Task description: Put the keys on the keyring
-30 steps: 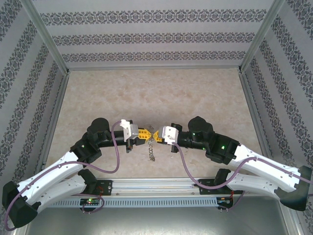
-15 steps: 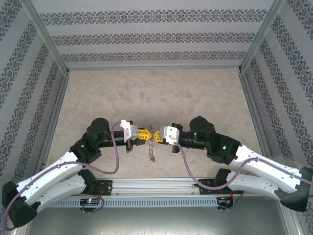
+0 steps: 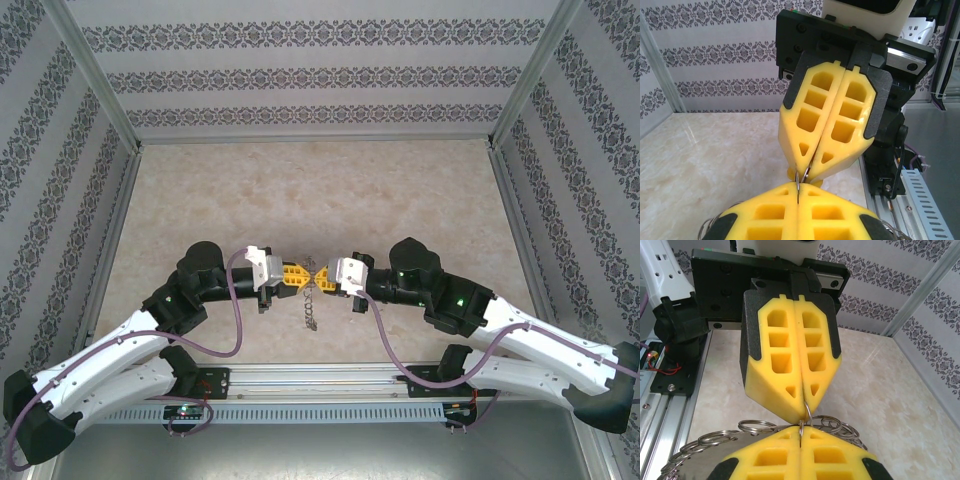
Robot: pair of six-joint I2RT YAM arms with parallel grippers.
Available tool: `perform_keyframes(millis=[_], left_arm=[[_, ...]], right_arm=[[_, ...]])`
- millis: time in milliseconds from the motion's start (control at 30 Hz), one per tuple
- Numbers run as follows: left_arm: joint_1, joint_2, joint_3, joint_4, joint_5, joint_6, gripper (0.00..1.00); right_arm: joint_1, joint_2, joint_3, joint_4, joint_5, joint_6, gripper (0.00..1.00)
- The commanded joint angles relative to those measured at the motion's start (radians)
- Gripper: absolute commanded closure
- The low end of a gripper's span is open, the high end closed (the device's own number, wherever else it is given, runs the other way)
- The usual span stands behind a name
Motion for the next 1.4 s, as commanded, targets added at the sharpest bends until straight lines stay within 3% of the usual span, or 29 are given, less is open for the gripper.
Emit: perform_keyframes(millis=[0,700,1367], left_arm=[[-0.026,0.010,0.023,0.008,0.005,0.018,1.00],[-0.026,0.015,0.023,0.031,0.098,-0.006,1.00],[-0.026,0.029,0.041,0.010,0.115,0.002,1.00]], right_arm=[[0.000,-0.017,-0.001,0.170,-0.101,0.021,1.00],[-0.015,-0.046,-0.034,0.171,-0.148,0.034,1.00],[-0.041,-0.041,-0.022,0.201,-0.251,0.076,1.00]])
